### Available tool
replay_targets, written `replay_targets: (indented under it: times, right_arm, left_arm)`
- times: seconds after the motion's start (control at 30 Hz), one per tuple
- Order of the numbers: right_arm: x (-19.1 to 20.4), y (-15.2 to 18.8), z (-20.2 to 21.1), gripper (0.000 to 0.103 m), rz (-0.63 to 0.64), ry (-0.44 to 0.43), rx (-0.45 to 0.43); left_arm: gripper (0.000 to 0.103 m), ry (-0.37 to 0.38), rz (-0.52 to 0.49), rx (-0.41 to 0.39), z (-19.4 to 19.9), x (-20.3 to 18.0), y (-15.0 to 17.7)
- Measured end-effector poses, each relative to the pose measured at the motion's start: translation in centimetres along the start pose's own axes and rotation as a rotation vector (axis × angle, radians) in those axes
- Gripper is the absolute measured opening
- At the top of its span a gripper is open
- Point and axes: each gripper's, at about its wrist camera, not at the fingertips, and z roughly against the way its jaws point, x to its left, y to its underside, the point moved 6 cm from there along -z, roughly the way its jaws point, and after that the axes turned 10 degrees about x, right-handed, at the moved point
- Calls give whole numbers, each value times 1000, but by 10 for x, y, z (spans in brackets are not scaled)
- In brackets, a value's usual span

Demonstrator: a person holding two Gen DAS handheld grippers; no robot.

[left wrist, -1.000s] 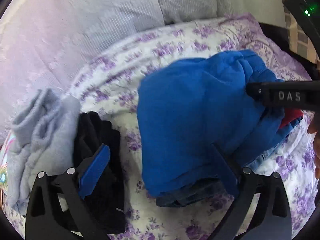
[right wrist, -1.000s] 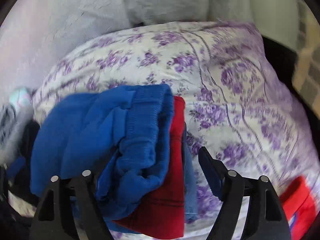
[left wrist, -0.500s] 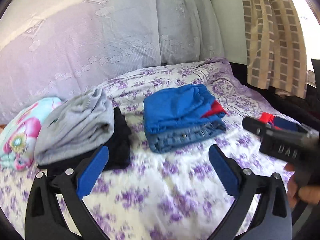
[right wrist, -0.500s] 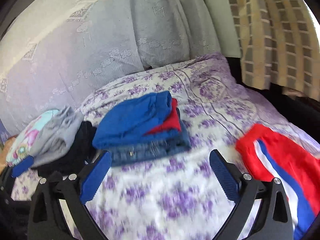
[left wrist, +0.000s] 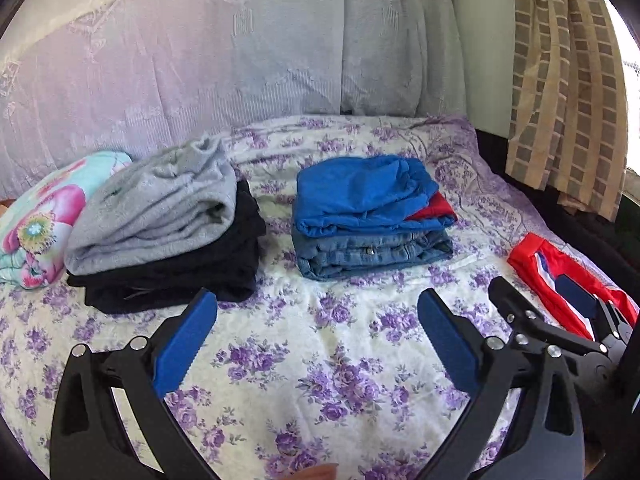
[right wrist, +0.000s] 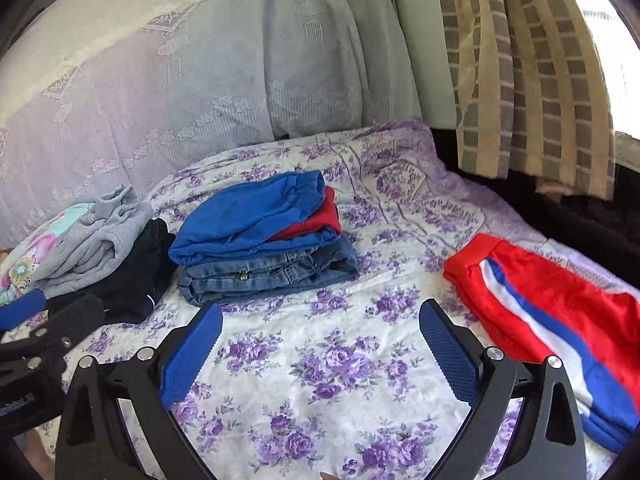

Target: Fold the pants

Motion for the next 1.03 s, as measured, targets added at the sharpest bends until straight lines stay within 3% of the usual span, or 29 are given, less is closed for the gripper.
replay_targets:
  times: [0.63,0.73,1.03]
  right_arm:
    - [4,5,1,99,34,26,6]
    - [3,5,1,99,31,32,7]
    - [2,4,2,99,29,29,1]
  left_arm:
    - [98,28,-32,4,-5,-4,7]
    - [98,-17,-58,-15,-3,-7,7]
    - [98,24,-36,28,-8,-6,7]
